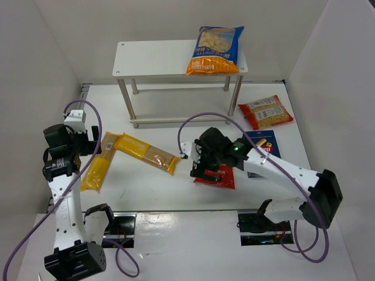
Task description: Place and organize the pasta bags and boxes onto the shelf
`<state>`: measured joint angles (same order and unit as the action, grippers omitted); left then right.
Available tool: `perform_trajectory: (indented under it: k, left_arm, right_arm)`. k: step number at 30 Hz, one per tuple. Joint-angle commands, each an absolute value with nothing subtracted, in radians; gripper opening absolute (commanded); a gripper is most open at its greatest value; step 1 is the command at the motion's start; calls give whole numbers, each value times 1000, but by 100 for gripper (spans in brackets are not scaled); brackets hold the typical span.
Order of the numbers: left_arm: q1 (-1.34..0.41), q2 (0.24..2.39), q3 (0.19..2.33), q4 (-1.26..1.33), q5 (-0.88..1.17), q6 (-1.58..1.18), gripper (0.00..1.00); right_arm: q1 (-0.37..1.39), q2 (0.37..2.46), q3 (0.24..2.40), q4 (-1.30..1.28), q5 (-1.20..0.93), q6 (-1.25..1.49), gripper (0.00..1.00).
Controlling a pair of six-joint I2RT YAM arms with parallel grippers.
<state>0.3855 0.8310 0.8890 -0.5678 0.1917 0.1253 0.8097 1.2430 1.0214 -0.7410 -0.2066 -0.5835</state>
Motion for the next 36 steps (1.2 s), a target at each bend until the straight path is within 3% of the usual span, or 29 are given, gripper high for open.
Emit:
perform_trajectory:
  k: [1, 11, 22, 36]
  left_arm:
    - [391, 808, 871, -509, 101, 103, 100]
    - [391, 853, 862, -476, -77, 60, 100]
    - [391, 844, 853, -466, -77, 60, 100]
    - [391, 834, 853, -457, -67, 60, 100]
  right_arm:
    - [883, 1326, 1022, -536, -68, -597, 100]
    - [954, 1759, 1276, -359, -101, -465, 100]
    - [1006, 1922, 1414, -259, -98, -399, 100]
    - [945, 2083, 1543, -287, -150, -391, 100]
